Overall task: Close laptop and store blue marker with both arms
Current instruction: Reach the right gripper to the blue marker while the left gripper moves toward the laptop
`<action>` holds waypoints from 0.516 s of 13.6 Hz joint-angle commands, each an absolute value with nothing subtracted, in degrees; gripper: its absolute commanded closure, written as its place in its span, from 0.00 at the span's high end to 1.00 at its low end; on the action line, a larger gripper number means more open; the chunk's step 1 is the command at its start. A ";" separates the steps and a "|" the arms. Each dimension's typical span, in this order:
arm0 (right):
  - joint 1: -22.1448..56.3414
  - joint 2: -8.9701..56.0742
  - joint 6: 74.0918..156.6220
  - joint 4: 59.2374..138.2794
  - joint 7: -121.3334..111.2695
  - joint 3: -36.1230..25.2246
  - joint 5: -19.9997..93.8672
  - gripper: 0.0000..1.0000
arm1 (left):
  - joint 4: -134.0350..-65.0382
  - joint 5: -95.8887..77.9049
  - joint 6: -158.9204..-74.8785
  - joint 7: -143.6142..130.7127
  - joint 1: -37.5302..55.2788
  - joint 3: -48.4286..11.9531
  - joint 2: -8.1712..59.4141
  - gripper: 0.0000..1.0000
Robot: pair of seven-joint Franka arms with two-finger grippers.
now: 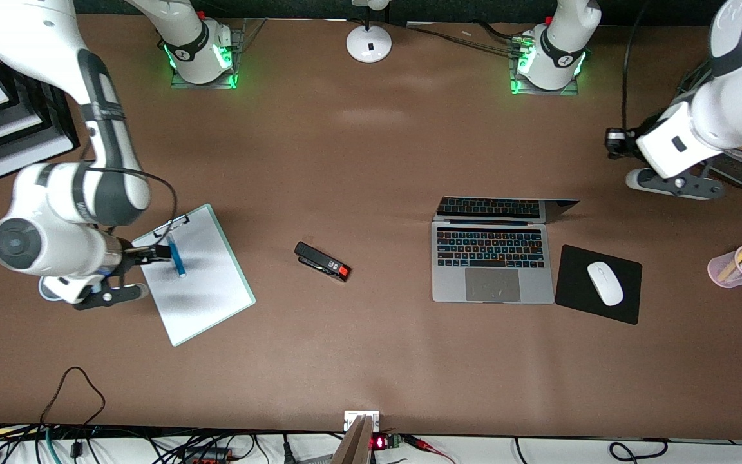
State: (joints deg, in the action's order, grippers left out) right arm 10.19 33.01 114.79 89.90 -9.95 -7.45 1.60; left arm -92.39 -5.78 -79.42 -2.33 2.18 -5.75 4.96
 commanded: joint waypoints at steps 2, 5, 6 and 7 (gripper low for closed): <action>11.07 33.22 123.30 96.32 -11.16 -7.73 2.20 1.00 | -98.93 -8.17 -80.92 -11.93 2.02 -11.67 2.30 0.00; 11.25 34.97 126.12 97.73 -11.42 -7.73 1.93 1.00 | -111.58 -9.14 -93.04 -13.53 2.02 -15.28 -1.83 0.00; 11.16 35.76 126.38 97.73 -12.99 -7.73 1.93 1.00 | -114.32 -9.14 -96.99 -14.06 1.93 -16.42 -1.85 0.00; 10.99 36.12 127.00 97.73 -15.10 -7.73 2.19 1.00 | -116.87 -9.14 -101.21 -14.24 2.02 -17.22 -1.76 0.00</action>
